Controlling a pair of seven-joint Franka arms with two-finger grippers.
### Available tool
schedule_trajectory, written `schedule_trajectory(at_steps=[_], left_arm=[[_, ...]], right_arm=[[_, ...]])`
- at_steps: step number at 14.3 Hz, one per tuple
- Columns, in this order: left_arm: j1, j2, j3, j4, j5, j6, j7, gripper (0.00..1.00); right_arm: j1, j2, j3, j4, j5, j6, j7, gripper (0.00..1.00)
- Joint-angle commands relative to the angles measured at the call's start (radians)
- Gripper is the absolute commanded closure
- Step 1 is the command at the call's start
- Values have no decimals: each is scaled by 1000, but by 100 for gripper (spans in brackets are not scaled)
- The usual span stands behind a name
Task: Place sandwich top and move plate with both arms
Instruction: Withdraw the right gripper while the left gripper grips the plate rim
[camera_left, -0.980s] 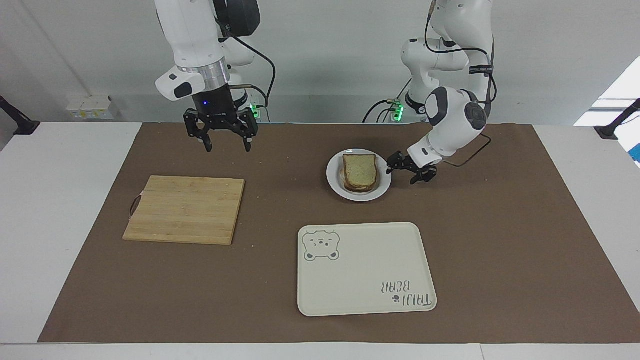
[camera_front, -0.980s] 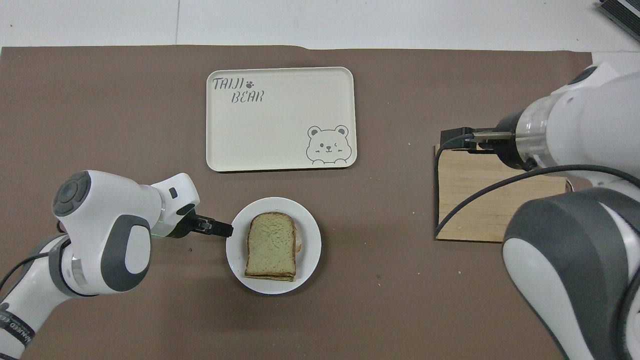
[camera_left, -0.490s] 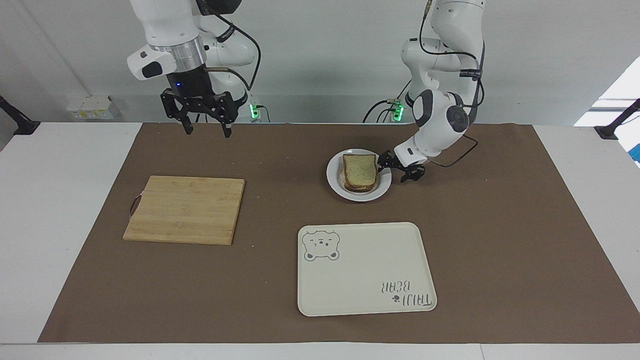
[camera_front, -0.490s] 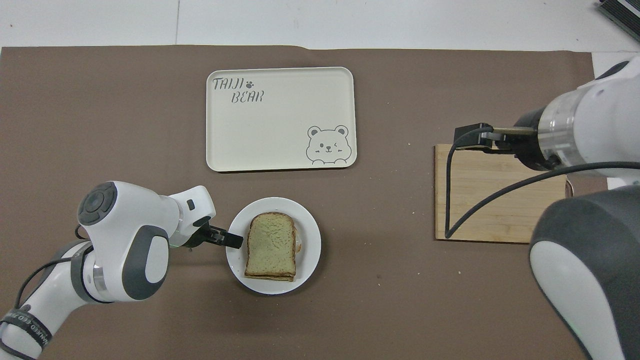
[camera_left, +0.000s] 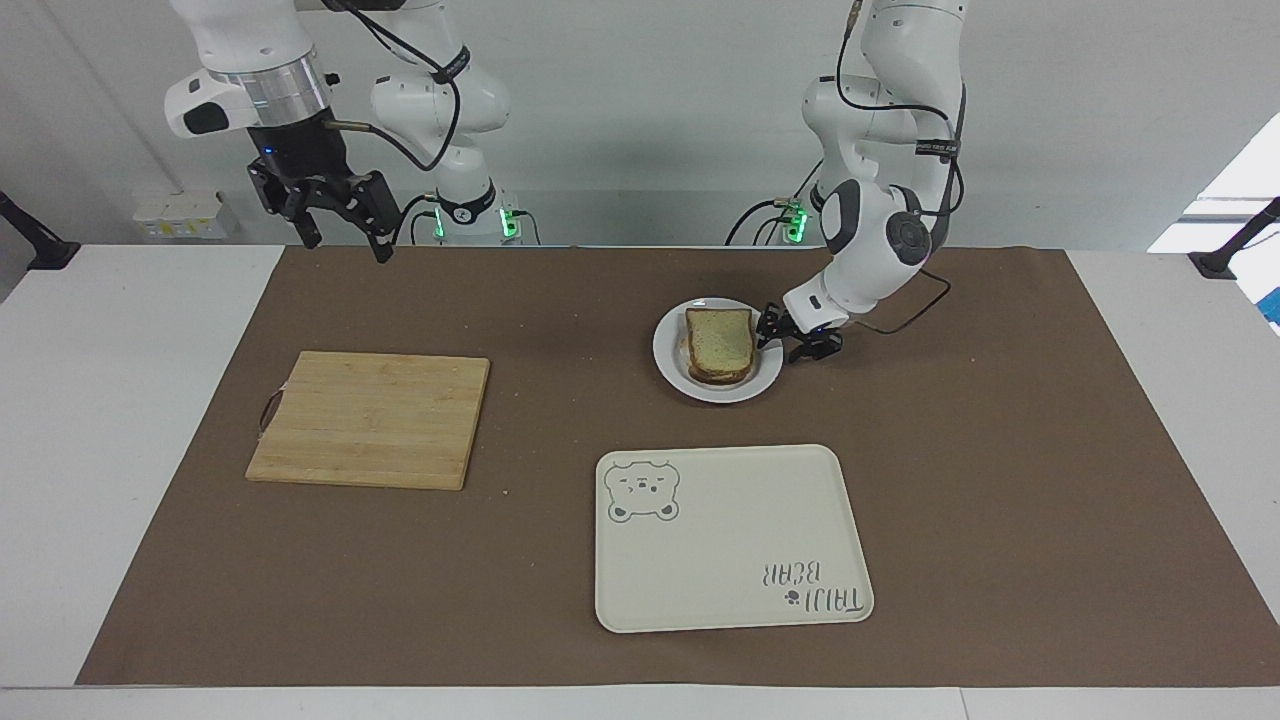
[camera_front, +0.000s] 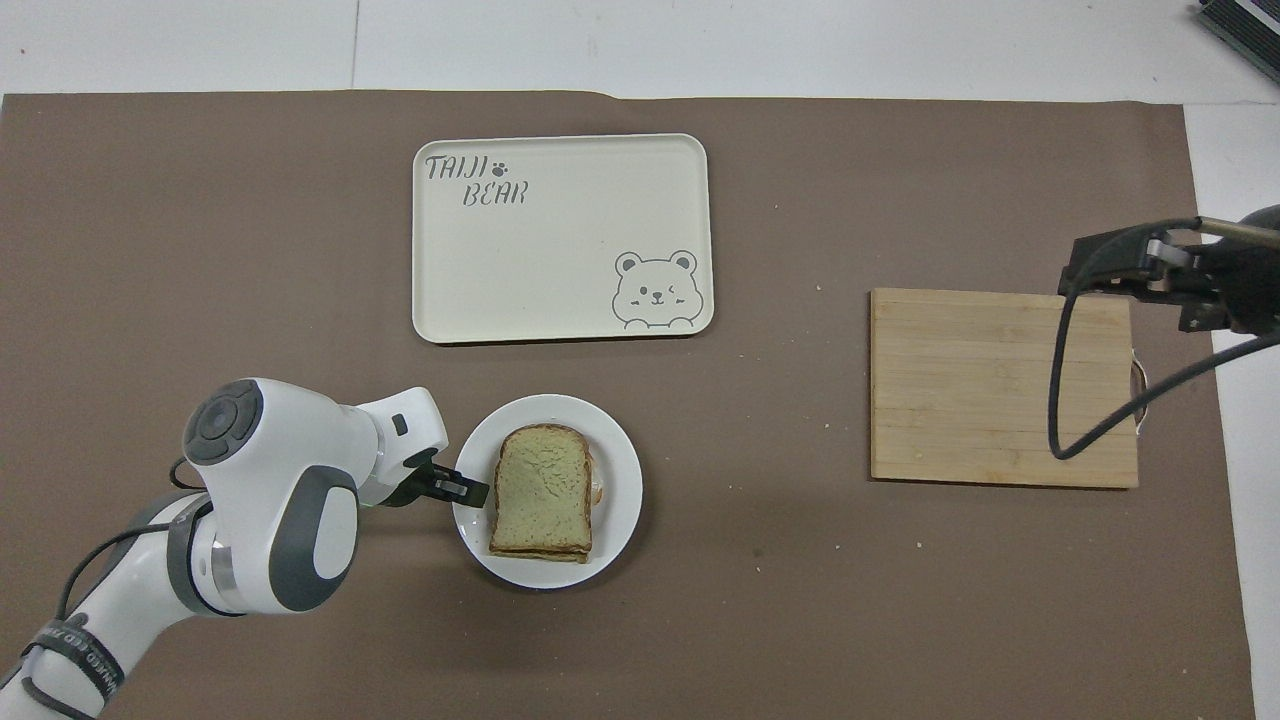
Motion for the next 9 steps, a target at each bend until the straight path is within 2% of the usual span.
schedule_trajectory(at_steps=[1,4,5,6,7,9], left_arm=[[-41,5,15,-31,-18,53,8,44],[-52,25,14,-32,-18,72,15,47],[-58,25,14,-32,-18,72,14,56],[-64,25,14,-32,-18,70,12,83],[-63,26,14,-27,-21,66,11,100],[-63,28,14,-21,-71,56,18,100]], right_arm=[[-13,-29,-36,-22,10,-21,3,0],[-42,-74,-64,-103,6,-13,-98,0],[-68,-75,-64,-118,1,-12,-170,0],[-86,-75,-65,-125,-2,-15,-237,0],[-91,-75,-65,-131,-8,-15,-296,0],[-81,-89,-64,-163,-16,-18,-373,0]])
